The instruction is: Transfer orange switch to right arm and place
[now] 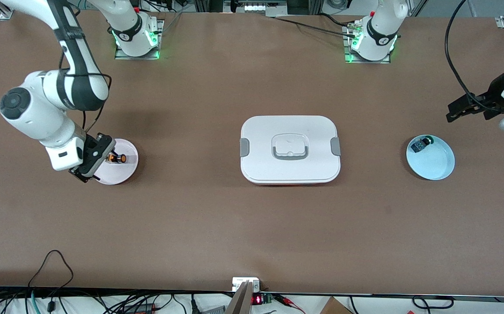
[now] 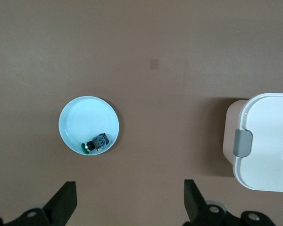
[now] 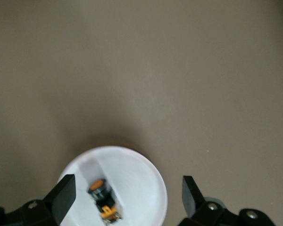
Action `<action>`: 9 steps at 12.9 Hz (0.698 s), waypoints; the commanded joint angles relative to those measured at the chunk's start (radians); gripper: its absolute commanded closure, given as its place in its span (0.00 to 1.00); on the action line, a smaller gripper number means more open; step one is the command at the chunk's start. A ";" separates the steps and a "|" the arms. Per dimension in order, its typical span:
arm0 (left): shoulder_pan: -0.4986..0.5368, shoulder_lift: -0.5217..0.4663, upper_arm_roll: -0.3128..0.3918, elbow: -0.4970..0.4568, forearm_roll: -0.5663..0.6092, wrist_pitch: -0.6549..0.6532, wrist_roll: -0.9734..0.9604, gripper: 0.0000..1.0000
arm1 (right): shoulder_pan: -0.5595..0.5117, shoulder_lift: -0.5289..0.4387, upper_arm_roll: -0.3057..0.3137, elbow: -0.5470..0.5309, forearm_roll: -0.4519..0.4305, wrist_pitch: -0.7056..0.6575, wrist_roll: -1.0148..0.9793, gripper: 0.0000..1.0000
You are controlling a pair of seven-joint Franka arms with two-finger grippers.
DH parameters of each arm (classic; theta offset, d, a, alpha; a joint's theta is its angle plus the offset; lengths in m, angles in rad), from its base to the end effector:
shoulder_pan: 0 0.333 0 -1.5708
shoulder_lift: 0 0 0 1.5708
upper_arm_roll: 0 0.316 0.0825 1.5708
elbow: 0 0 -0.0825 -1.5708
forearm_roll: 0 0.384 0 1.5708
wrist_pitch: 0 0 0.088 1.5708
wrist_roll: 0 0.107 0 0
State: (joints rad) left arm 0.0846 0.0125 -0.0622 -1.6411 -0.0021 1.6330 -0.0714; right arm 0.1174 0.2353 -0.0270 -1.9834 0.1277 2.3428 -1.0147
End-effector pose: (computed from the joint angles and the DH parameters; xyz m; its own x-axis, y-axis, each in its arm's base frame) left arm 0.5616 0.0126 0.5896 0.9954 0.0938 -0.0207 0.0938 -0.9956 0.0014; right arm 0.6078 0.0577 0.3599 0.5123 0.8466 0.1442 0.8505 -0.5235 0.0515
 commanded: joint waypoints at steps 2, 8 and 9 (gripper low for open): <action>0.003 0.015 -0.010 0.035 -0.004 -0.024 -0.008 0.00 | 0.002 -0.050 -0.001 0.079 0.056 -0.226 0.416 0.00; 0.003 0.015 -0.011 0.037 -0.006 -0.024 -0.004 0.00 | 0.001 -0.051 -0.007 0.362 0.030 -0.787 1.096 0.00; 0.007 0.017 -0.011 0.037 -0.007 -0.024 -0.001 0.00 | 0.001 -0.053 -0.008 0.394 -0.008 -0.837 1.099 0.00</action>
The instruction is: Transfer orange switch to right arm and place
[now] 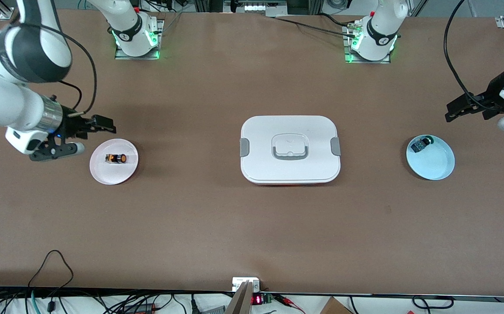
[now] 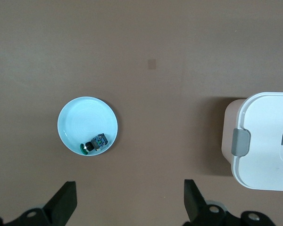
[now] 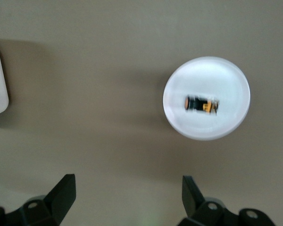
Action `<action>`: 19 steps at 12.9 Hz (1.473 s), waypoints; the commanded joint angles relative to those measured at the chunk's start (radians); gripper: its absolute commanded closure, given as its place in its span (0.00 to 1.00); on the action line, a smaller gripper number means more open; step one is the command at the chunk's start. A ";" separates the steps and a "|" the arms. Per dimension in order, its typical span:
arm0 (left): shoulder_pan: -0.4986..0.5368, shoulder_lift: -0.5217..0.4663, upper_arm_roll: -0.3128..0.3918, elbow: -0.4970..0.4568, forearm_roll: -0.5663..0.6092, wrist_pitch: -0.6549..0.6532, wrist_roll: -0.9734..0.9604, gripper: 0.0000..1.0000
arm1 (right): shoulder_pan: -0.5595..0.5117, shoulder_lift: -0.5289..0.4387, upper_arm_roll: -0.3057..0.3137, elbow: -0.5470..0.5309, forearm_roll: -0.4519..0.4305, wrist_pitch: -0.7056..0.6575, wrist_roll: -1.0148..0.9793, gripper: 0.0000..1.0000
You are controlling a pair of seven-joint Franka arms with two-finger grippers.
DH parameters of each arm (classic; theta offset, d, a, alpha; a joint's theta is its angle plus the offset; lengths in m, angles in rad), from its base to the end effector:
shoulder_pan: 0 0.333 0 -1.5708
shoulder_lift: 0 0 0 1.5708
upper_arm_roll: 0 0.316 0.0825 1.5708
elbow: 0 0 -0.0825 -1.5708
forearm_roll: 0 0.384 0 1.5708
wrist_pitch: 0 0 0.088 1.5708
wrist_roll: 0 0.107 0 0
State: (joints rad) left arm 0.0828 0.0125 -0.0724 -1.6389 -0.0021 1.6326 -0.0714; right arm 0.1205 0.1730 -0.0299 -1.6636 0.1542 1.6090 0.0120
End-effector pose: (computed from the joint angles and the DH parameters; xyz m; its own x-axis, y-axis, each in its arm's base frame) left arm 0.5618 0.0059 0.5906 0.9965 0.0818 -0.0189 0.0819 -0.9966 0.0016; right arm 0.5858 0.0702 0.4859 0.9712 0.0697 -0.2277 0.0381 -0.9894 -0.1404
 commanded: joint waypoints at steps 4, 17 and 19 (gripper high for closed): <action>0.009 0.017 0.000 0.034 -0.010 -0.023 -0.002 0.00 | -0.025 0.006 -0.065 0.166 -0.211 -0.112 0.036 0.00; 0.011 0.017 0.000 0.034 -0.012 -0.022 -0.002 0.00 | -0.052 -0.199 -0.064 -0.070 -0.202 0.052 -0.038 0.00; 0.011 0.017 0.000 0.036 -0.010 -0.022 -0.001 0.00 | -0.055 -0.205 -0.067 -0.070 -0.200 0.043 -0.037 0.00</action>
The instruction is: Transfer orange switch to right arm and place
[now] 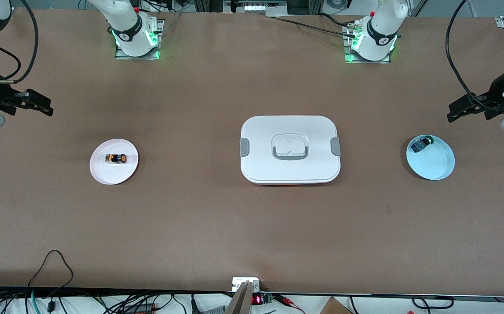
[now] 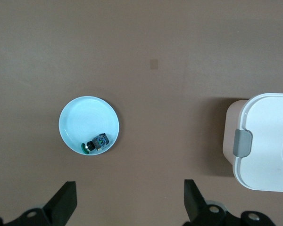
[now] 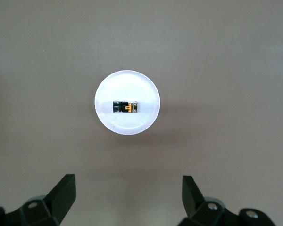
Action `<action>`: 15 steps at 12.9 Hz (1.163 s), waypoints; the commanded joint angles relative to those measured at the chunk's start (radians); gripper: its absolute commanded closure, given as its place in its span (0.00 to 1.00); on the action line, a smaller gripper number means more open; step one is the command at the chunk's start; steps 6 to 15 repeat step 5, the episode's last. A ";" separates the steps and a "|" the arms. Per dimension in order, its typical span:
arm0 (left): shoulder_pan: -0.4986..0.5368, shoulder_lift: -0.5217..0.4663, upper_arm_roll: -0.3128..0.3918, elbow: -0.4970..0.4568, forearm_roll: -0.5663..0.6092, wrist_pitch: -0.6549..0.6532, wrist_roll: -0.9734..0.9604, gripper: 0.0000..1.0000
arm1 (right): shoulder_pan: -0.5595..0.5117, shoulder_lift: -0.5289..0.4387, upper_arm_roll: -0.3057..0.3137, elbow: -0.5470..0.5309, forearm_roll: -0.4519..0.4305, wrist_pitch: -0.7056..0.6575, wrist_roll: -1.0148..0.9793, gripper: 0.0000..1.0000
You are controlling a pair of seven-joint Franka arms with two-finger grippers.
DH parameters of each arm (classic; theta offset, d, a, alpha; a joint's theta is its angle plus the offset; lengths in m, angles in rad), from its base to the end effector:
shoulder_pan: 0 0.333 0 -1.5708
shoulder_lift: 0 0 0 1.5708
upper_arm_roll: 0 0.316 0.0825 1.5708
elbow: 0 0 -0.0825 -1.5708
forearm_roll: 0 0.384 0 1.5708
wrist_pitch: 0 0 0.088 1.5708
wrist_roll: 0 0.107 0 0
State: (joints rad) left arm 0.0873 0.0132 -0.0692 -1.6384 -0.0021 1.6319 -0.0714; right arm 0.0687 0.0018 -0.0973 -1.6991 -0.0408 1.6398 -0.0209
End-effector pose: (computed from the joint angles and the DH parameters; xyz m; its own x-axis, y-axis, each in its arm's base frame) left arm 0.5618 0.0102 0.5904 0.9958 0.0895 -0.0198 0.0895 -0.9960 0.0016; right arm 0.5555 -0.0200 0.5687 0.9981 -0.0049 -0.0619 -0.0024 -0.9992 0.0393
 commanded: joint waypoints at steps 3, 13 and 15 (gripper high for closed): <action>0.006 0.016 -0.003 0.035 -0.010 -0.021 -0.001 0.00 | -0.004 -0.037 -0.001 -0.031 -0.005 0.011 -0.004 0.00; 0.006 0.016 0.002 0.038 -0.013 -0.021 -0.002 0.00 | -0.007 -0.037 -0.002 -0.031 0.008 0.011 -0.004 0.00; 0.006 0.016 0.002 0.038 -0.013 -0.021 -0.002 0.00 | -0.007 -0.037 -0.002 -0.031 0.008 0.011 -0.004 0.00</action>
